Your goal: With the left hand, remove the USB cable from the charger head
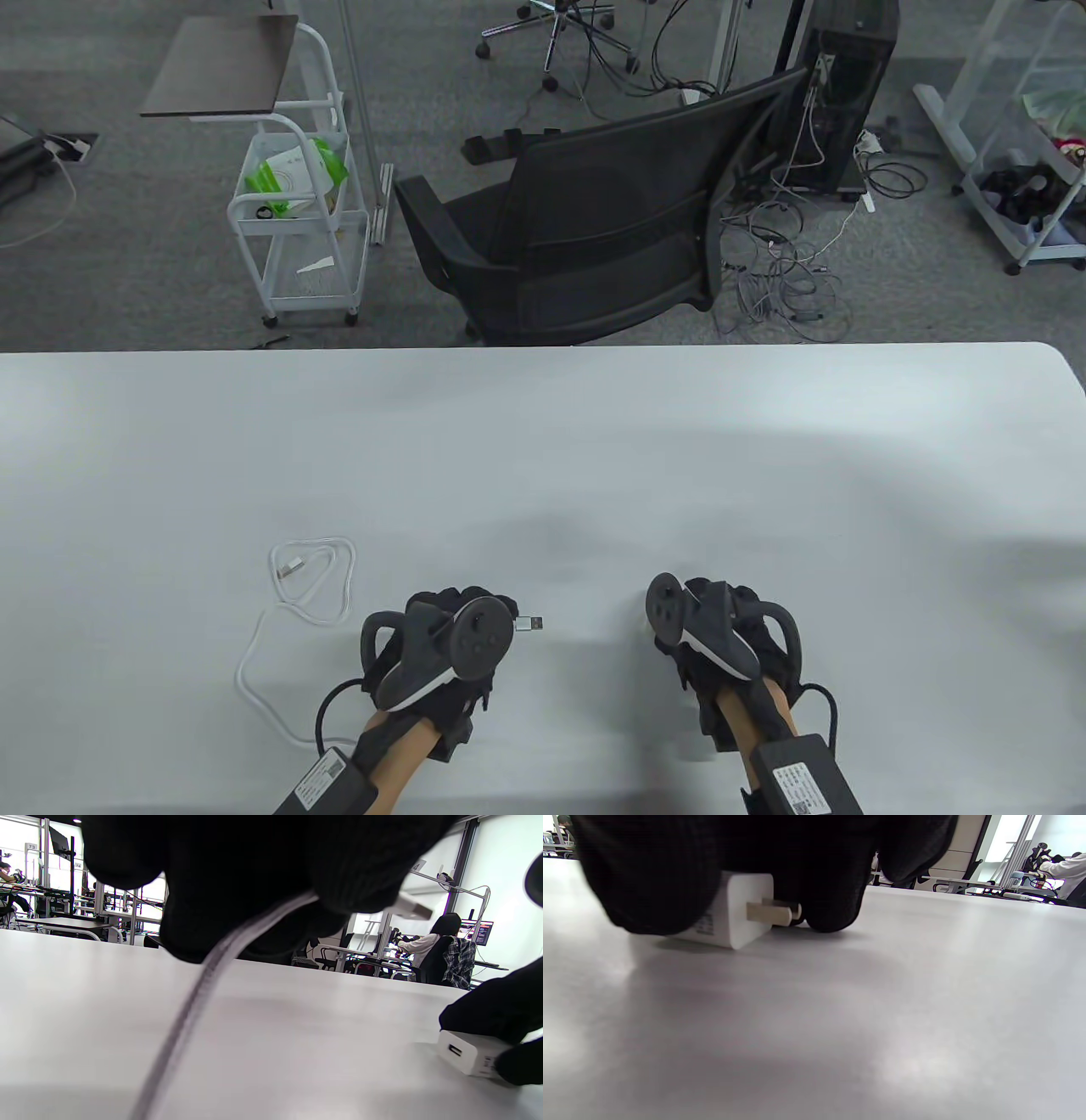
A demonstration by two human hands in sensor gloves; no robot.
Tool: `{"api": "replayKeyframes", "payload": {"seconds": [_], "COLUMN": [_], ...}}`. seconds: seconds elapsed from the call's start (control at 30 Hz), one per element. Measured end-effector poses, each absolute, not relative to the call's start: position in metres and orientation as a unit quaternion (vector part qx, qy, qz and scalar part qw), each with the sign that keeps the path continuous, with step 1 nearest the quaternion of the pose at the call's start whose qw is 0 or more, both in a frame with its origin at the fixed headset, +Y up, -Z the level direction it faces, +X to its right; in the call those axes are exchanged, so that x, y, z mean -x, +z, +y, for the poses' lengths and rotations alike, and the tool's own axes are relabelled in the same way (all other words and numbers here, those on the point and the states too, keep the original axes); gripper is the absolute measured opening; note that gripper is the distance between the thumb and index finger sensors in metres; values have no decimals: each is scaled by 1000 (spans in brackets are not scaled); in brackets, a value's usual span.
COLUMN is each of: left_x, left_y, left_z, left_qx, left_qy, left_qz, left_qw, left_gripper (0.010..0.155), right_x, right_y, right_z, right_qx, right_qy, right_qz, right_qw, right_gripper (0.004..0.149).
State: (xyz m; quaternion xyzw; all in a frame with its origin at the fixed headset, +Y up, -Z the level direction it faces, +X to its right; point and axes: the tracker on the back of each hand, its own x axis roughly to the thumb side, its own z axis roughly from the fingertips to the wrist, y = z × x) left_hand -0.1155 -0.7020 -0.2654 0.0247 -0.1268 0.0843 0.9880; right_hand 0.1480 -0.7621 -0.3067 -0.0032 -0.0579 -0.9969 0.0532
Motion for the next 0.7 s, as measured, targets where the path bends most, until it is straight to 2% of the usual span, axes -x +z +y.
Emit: {"api": "replayKeyframes", "payload": {"seconds": [0.27, 0.5, 0.7], "left_x": [117, 121, 110], "left_y": [-265, -266, -267], "left_z": [-702, -701, -714], "left_qx": [-21, -29, 6], "left_qy": [86, 90, 53], "left_qz": [-123, -121, -158], "left_qw": [989, 988, 986], "left_gripper": [43, 43, 42], "right_x": [-150, -161, -181], "right_y": [-305, -297, -290], "right_z": [-755, -714, -703], "right_qx": [12, 23, 26], "right_qy": [-997, -999, -998], "right_qz": [-59, 24, 47], "right_qw": [46, -15, -41], "right_gripper": [69, 69, 67]}}
